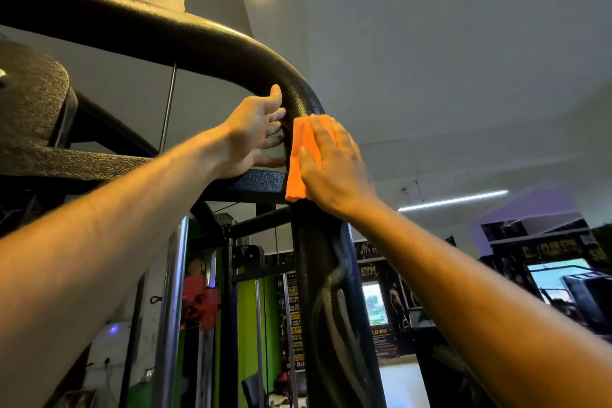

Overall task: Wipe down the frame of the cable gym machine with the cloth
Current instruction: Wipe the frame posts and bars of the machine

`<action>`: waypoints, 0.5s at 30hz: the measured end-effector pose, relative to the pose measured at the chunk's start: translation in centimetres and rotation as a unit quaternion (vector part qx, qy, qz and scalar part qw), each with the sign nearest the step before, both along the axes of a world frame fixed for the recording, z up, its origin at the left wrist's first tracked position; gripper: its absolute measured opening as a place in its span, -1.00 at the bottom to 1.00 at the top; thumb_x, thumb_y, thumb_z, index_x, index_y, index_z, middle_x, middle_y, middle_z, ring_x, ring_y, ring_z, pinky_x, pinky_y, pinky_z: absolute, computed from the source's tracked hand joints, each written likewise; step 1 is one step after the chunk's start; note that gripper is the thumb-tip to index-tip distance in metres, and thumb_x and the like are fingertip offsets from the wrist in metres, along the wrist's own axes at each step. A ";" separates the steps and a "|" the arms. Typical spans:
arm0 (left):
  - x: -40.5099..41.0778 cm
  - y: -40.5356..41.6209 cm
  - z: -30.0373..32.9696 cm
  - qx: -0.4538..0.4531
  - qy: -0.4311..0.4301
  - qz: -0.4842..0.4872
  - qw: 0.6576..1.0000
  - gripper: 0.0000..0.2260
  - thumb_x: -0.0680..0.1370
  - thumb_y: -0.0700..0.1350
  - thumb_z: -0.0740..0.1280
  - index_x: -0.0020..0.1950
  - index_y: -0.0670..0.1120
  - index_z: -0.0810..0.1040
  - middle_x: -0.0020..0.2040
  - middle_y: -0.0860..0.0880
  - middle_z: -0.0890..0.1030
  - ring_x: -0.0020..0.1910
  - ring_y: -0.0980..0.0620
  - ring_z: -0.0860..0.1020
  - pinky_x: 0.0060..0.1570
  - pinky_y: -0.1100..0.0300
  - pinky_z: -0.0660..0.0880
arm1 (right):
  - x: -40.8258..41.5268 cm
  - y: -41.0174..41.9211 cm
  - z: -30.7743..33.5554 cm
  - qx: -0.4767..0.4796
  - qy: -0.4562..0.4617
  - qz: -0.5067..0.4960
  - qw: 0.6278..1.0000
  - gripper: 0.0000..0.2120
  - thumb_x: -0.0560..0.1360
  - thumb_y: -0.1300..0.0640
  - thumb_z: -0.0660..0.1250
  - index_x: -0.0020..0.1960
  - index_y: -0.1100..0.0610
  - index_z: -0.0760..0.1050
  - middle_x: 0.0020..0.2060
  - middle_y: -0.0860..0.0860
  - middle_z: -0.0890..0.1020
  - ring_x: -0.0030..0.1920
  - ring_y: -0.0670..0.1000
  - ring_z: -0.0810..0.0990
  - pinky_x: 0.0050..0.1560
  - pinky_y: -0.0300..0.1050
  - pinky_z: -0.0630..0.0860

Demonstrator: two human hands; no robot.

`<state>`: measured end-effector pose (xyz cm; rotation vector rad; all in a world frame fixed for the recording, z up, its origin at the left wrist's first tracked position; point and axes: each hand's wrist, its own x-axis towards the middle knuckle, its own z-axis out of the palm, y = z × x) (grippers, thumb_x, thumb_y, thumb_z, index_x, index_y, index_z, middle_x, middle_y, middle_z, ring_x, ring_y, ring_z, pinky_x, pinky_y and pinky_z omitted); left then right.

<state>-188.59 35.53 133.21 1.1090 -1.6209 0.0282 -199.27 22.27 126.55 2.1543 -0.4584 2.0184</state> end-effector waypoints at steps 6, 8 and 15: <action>0.5 -0.1 0.3 0.007 0.002 -0.008 1.000 -0.29 0.71 0.40 0.01 0.75 0.01 0.16 0.72 -0.10 0.24 0.67 -0.17 0.27 0.50 -0.28 0.40 | 1.0 1.0 3.5 0.017 -0.025 0.019 0.999 -0.35 0.78 -0.19 0.10 0.78 -0.11 -0.05 0.77 0.01 -0.01 0.75 0.18 0.01 0.67 0.33 0.20; 0.0 0.1 -0.2 -0.002 0.007 -0.002 1.000 -0.31 0.73 0.35 0.02 0.75 -0.02 0.15 0.73 -0.12 0.20 0.69 -0.18 0.23 0.41 -0.19 0.43 | 1.0 0.8 0.3 0.009 -0.025 0.033 0.999 -0.37 0.78 -0.19 0.09 0.77 -0.14 -0.06 0.77 -0.02 -0.04 0.75 0.16 -0.01 0.67 0.32 0.20; -2.7 1.6 -3.5 -0.026 -0.047 0.046 0.997 -0.59 0.79 0.17 0.09 0.27 -0.08 0.59 0.20 -0.02 0.66 0.17 0.04 0.65 0.08 0.11 0.59 | 0.0 0.5 -8.7 0.020 0.004 0.027 0.999 -0.38 0.78 -0.24 0.03 0.76 -0.24 -0.14 0.76 -0.12 -0.13 0.75 0.07 -0.05 0.65 0.30 0.23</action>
